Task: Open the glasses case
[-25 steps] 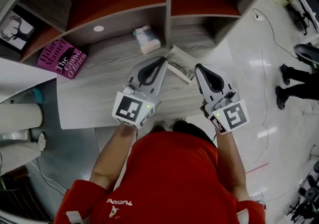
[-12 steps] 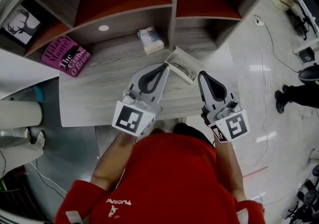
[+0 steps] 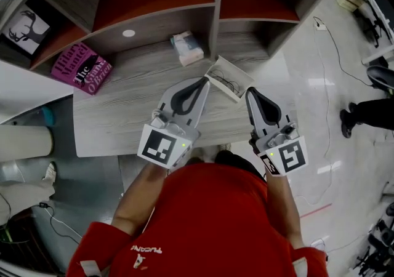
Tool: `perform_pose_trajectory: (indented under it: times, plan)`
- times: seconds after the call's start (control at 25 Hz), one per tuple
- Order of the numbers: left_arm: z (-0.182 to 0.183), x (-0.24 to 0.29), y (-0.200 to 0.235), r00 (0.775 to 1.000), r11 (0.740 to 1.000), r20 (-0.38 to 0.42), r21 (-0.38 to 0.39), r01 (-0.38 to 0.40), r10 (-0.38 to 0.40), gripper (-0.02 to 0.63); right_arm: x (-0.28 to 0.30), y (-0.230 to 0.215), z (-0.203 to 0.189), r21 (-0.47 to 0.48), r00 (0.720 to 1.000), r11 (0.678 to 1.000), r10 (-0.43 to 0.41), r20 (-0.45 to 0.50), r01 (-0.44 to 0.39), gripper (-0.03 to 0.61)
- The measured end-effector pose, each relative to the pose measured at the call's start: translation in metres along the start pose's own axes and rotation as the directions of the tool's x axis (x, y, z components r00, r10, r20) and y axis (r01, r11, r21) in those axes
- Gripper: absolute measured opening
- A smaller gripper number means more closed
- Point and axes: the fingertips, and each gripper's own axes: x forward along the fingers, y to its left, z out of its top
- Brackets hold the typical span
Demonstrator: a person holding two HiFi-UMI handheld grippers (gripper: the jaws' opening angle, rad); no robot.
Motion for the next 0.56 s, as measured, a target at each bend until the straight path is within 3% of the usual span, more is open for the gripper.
perform_pose_trajectory:
  times: [0.56]
  plan:
    - [-0.0007, -0.0011, -0.0033, 1.0, 1.0, 0.0, -0.001, 0.019, -0.019, 0.009, -0.0056, -0.0001, 0.0005, -0.015, 1.0, 1.0, -0.014, -0.005, 0.014, 0.003]
